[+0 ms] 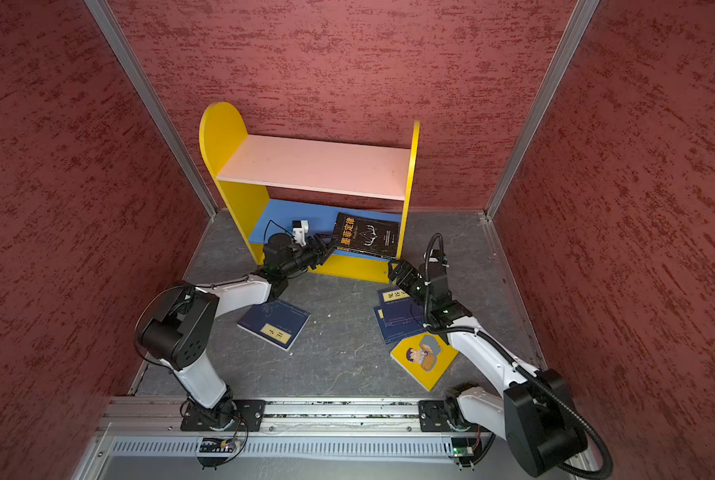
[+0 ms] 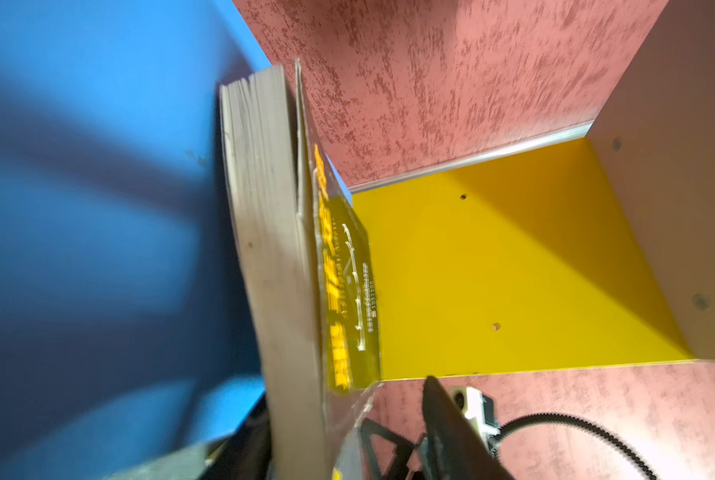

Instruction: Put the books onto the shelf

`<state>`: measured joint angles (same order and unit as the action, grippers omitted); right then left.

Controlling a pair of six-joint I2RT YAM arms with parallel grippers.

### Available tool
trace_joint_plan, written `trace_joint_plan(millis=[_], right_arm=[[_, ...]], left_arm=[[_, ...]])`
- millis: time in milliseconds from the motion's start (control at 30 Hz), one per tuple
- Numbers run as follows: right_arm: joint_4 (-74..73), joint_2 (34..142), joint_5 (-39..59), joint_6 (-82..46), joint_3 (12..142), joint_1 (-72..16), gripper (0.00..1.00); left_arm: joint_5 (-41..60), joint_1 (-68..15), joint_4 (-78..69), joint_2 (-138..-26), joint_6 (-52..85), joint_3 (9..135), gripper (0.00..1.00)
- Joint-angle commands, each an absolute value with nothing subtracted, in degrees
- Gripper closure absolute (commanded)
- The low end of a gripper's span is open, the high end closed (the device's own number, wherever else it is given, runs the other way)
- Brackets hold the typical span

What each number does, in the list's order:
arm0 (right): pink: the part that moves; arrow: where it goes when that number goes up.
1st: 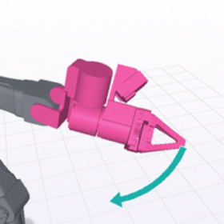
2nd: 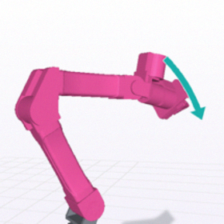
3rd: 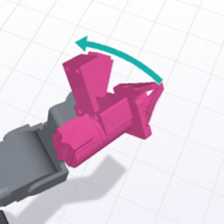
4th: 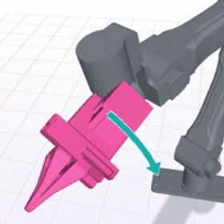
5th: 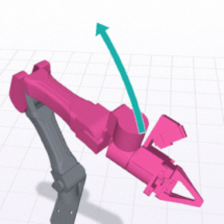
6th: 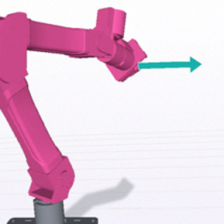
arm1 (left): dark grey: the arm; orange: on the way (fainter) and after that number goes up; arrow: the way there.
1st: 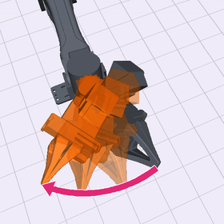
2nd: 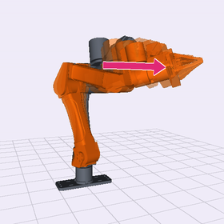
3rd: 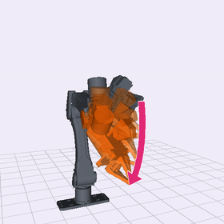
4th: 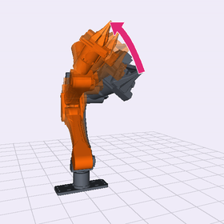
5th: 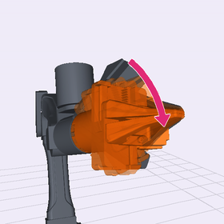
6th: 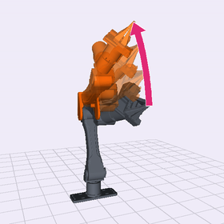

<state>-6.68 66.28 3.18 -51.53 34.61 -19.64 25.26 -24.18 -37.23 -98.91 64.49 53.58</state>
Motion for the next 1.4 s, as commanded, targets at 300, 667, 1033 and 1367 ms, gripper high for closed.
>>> trace_joint_plan(millis=[300,667,1033,1367], right_arm=[[-9.5,65.7,0.4,-48.8,37.0,-19.2,0.01],[-11.9,68.5,3.7,-45.3,38.6,-19.4,0.01],[-10.6,72.6,1.5,-41.6,42.5,-20.1,0.01],[-9.5,77.3,2.8,-40.7,46.5,-21.3,0.05]], left_arm=[[12.6,-24.4,-0.1,-89.7,50.6,63.8,0.01],[18.1,-23.5,4.7,-95.6,39.8,72.9,0.01],[19.4,-24.6,8.3,-103.4,39.3,80.9,0.01],[21.6,-25.3,8.2,-106.3,38.4,84.1,0.01]])
